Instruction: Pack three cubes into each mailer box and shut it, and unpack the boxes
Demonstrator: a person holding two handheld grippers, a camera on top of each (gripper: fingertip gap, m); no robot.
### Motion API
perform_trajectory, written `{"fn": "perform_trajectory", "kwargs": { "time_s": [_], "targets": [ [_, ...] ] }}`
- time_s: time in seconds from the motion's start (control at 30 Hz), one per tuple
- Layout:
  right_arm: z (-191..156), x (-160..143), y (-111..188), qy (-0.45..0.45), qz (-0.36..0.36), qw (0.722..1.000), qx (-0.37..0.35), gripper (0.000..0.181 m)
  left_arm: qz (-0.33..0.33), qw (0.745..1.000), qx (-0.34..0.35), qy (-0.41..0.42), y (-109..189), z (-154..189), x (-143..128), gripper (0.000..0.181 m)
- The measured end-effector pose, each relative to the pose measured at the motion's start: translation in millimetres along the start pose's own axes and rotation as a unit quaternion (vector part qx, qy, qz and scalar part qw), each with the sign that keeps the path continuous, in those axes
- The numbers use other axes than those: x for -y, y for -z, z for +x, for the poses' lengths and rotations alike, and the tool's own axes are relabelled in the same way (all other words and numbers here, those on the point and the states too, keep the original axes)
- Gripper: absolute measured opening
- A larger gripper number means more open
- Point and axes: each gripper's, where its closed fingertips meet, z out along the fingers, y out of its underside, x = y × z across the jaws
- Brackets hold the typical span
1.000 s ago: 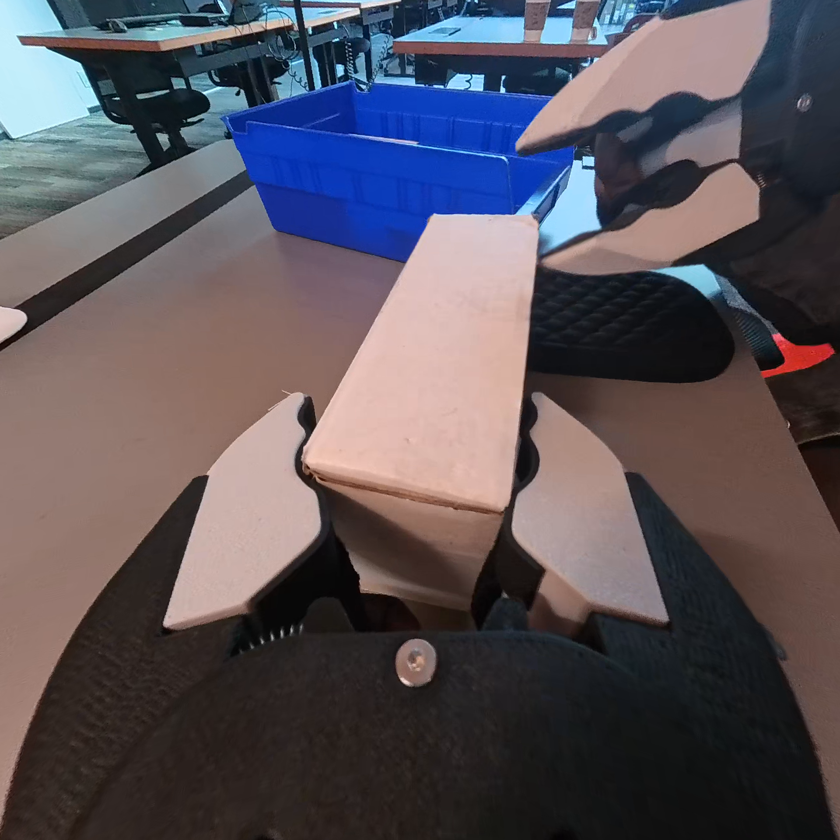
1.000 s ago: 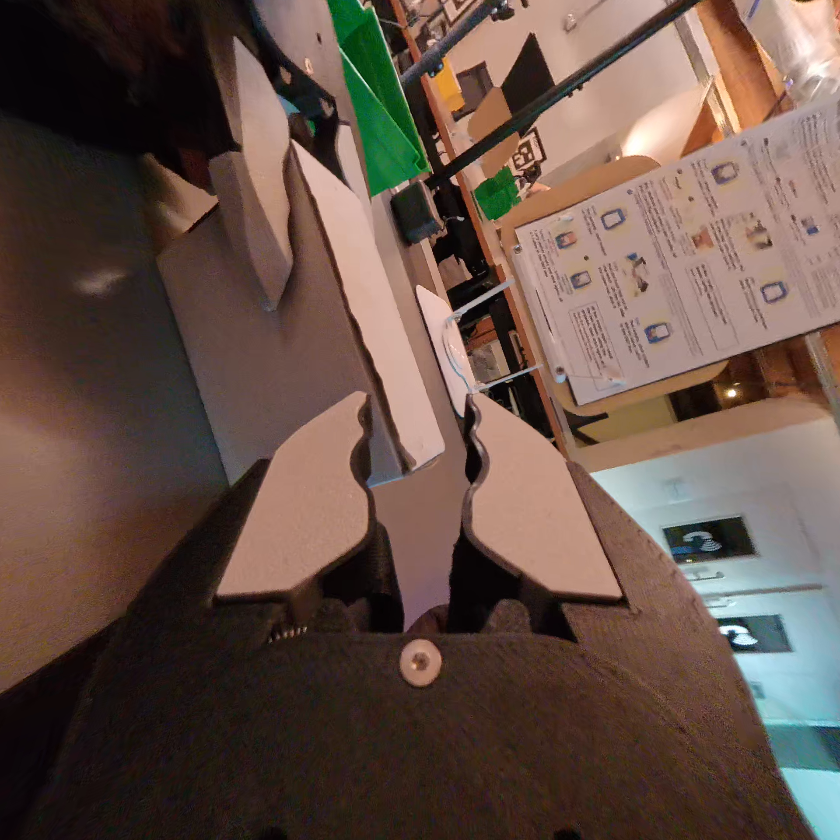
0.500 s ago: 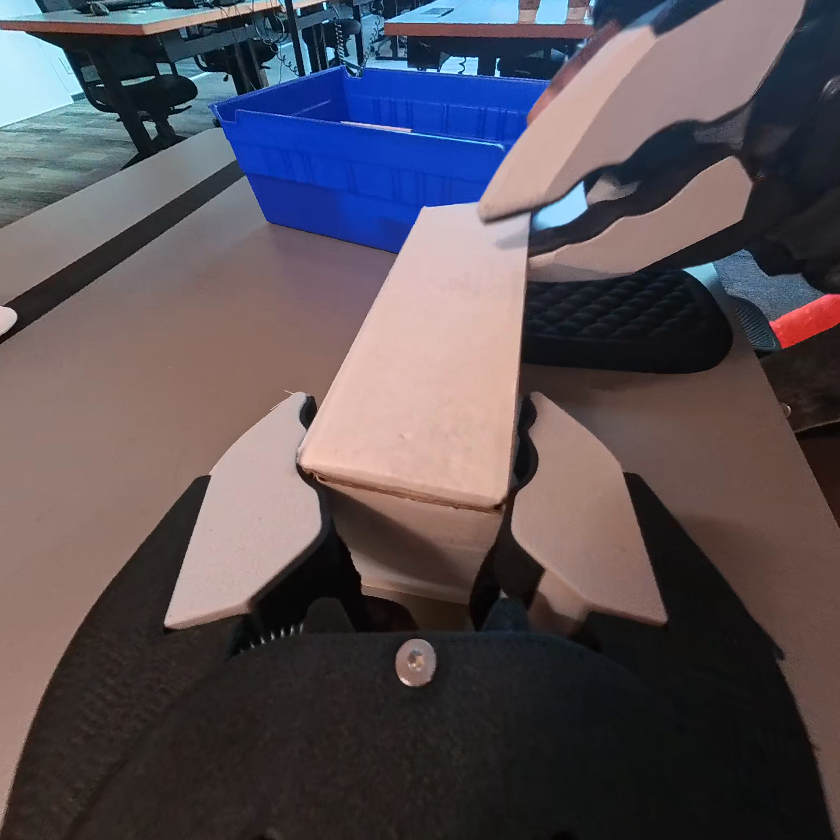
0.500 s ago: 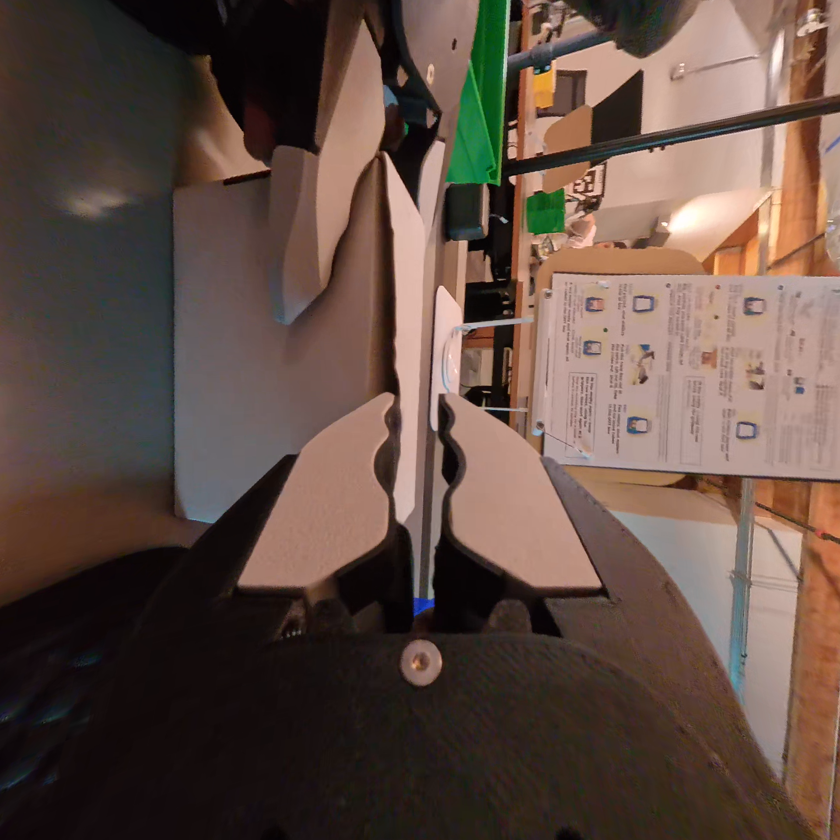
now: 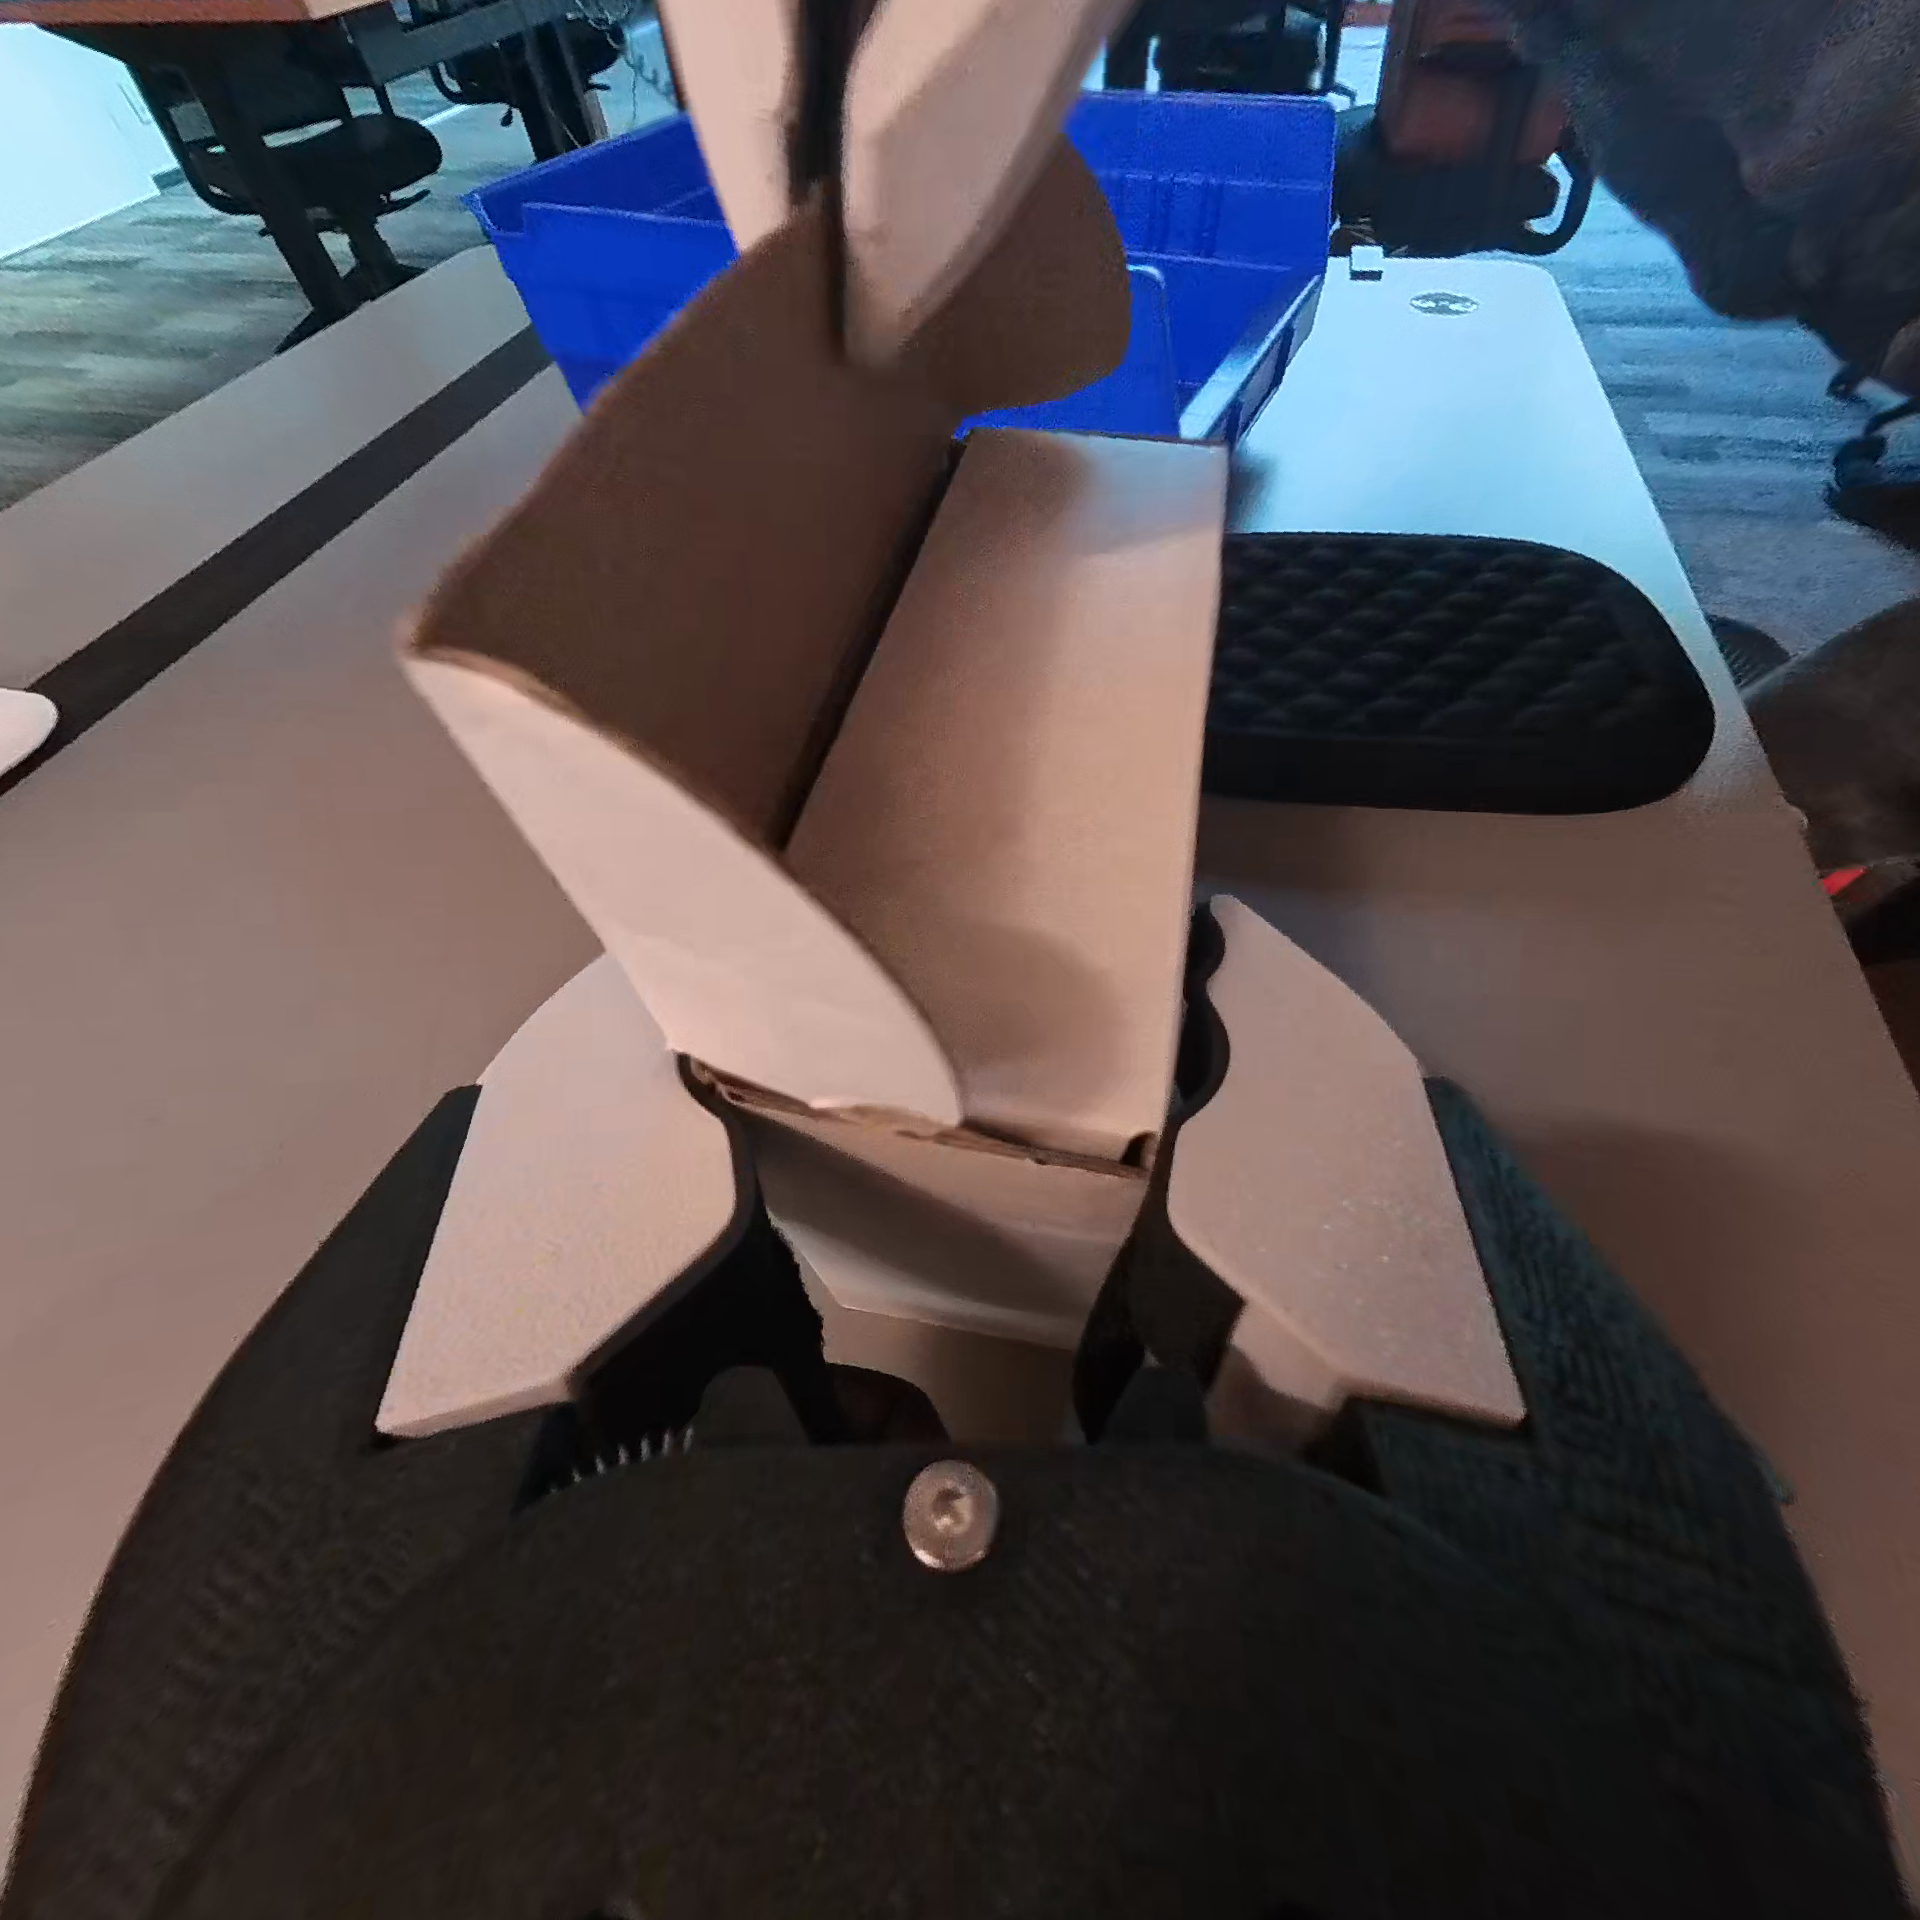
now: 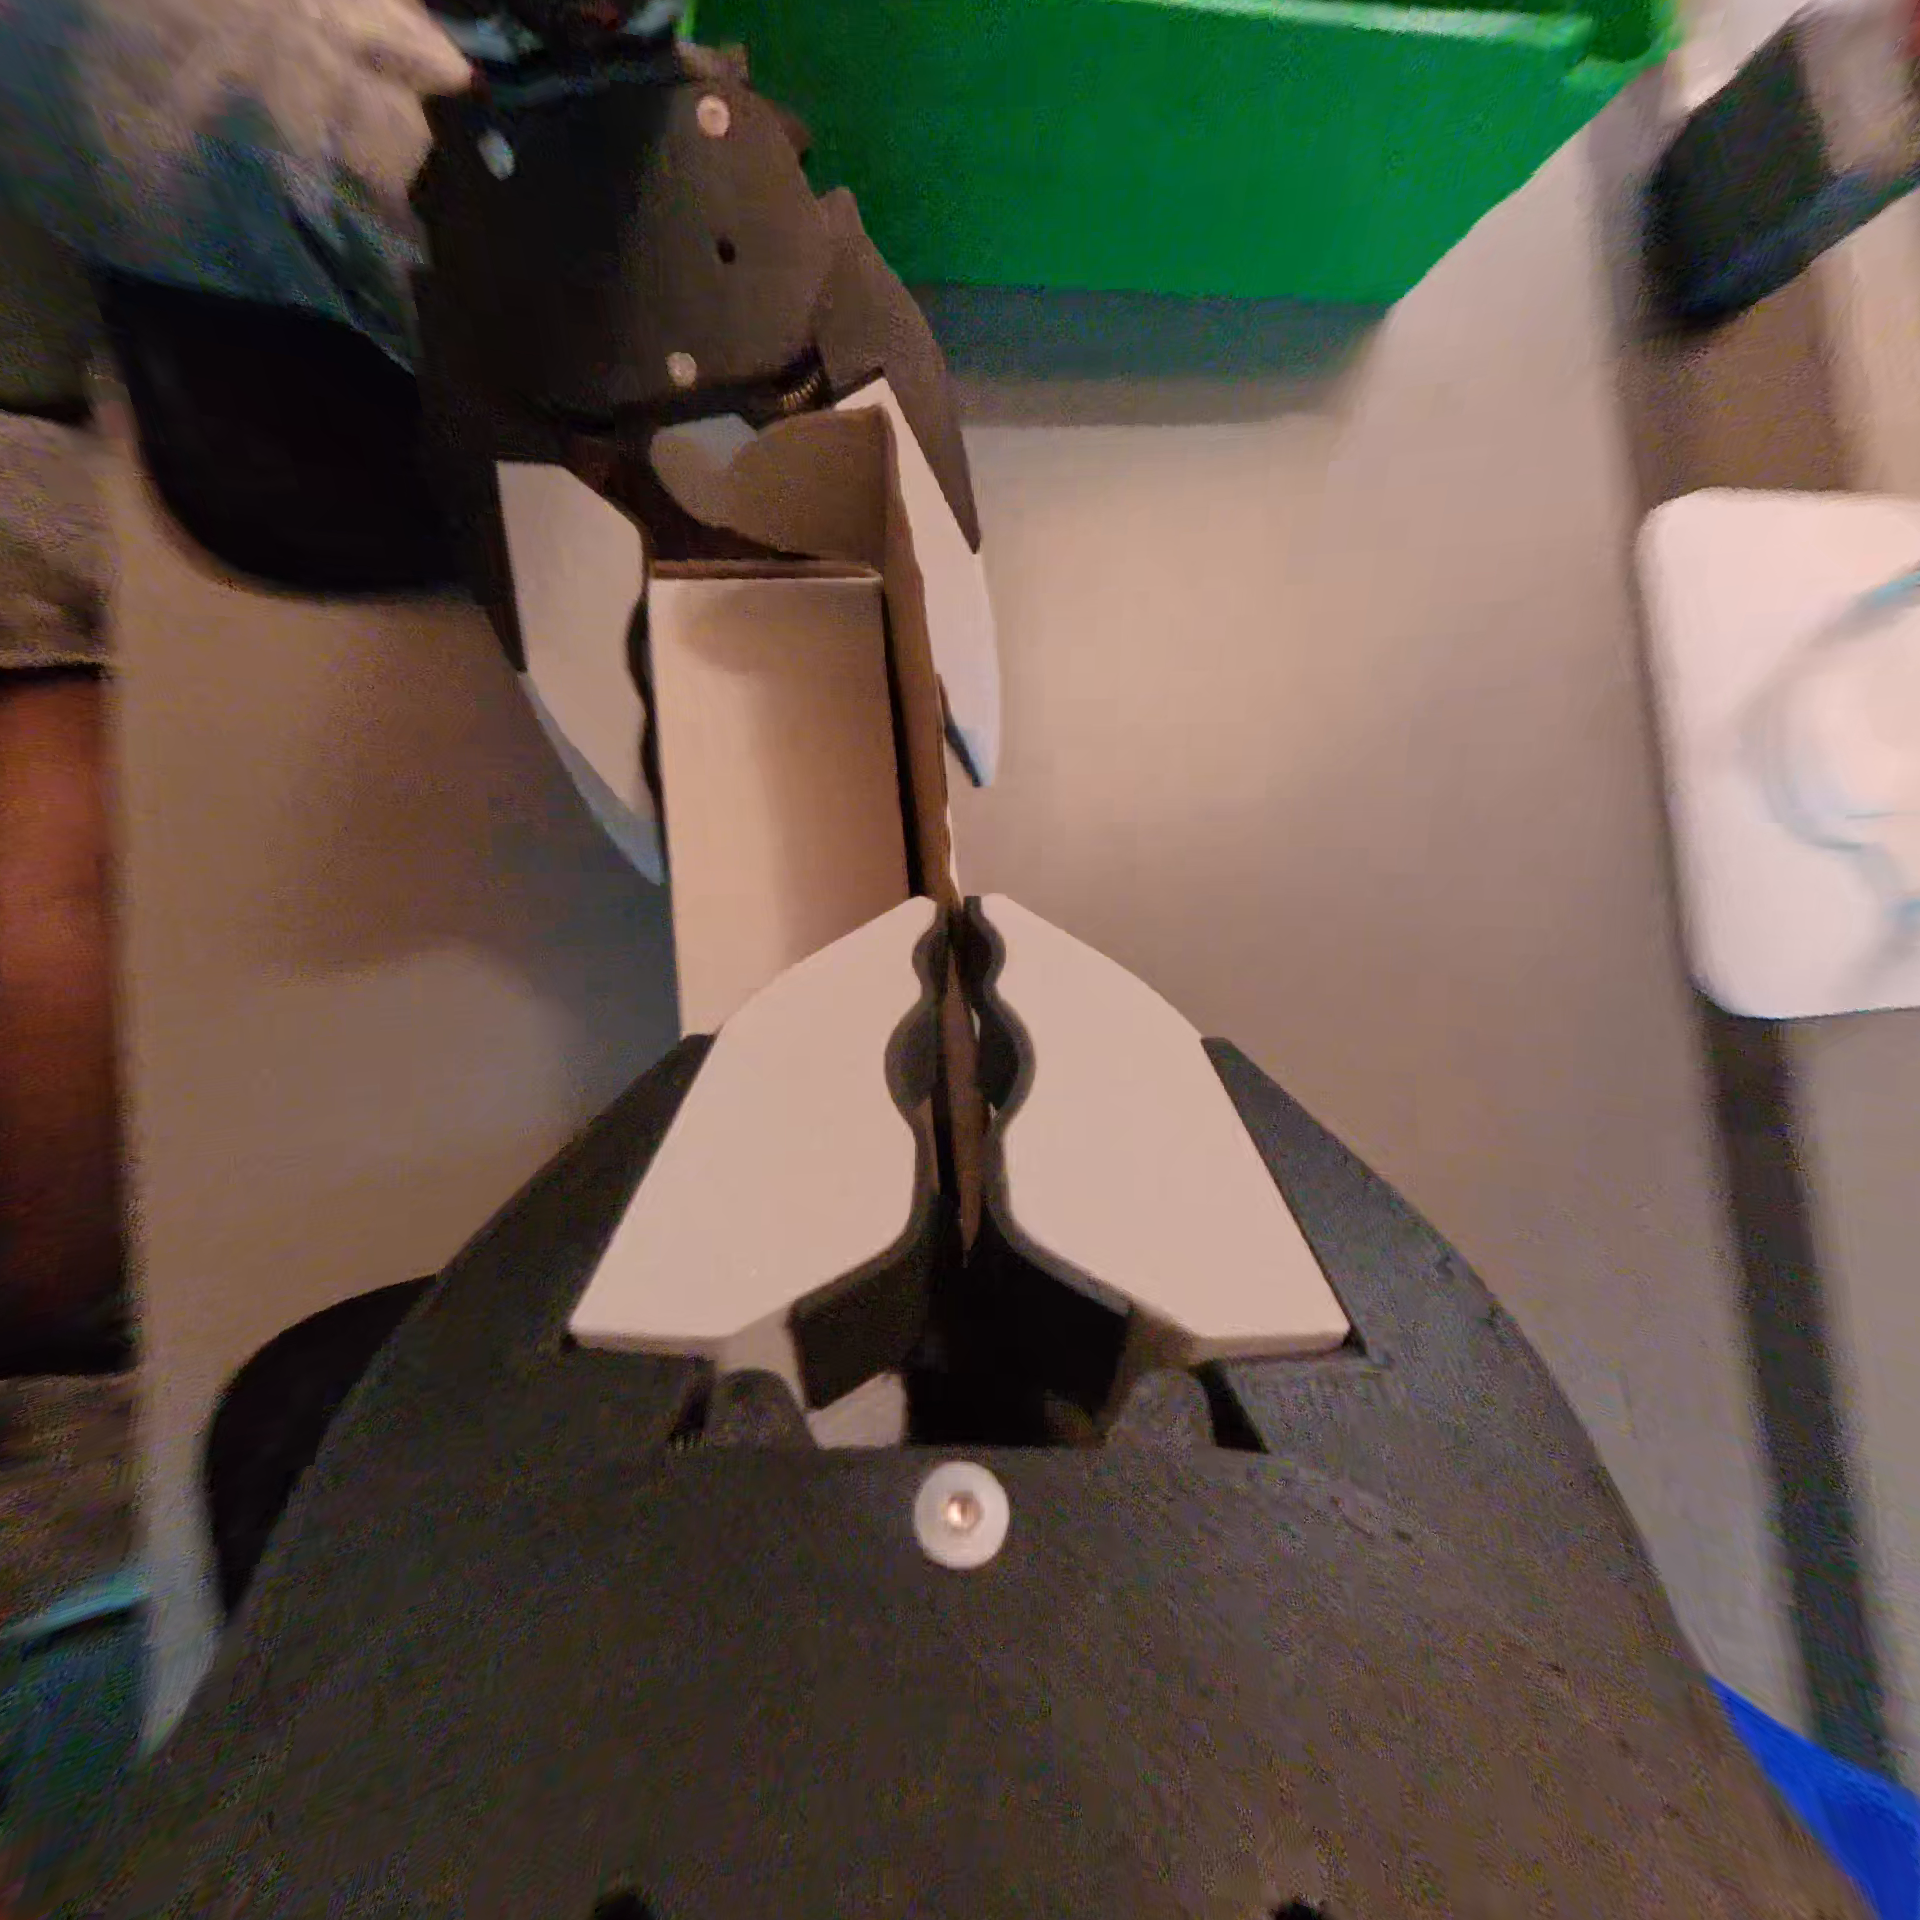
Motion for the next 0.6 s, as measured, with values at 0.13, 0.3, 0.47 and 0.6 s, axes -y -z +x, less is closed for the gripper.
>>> {"fn": "perform_trajectory", "kwargs": {
  "time_s": [0.13, 0.3, 0.47, 0.6],
  "targets": [
    [10, -1, -4, -0.076, -0.004, 0.985, 0.155, 0.002, 0.000, 1.000, -0.001, 0.000, 0, 0, 0, 0.085],
    [18, -5, -10, -0.147, -0.003, 0.955, 0.258, 0.003, 0.000, 1.000, 0.011, -0.005, 3, -4, 0, 0.083],
    [26, -6, -7, -0.129, 0.007, 0.968, 0.215, 0.002, 0.011, 0.989, 0.127, -0.080, 60, -19, 34, 0.109],
    [20, -5, -5, -0.121, -0.004, 0.970, 0.210, 0.002, 0.019, 0.981, 0.146, -0.130, 88, 8, 69, 0.100]
  ]
}}
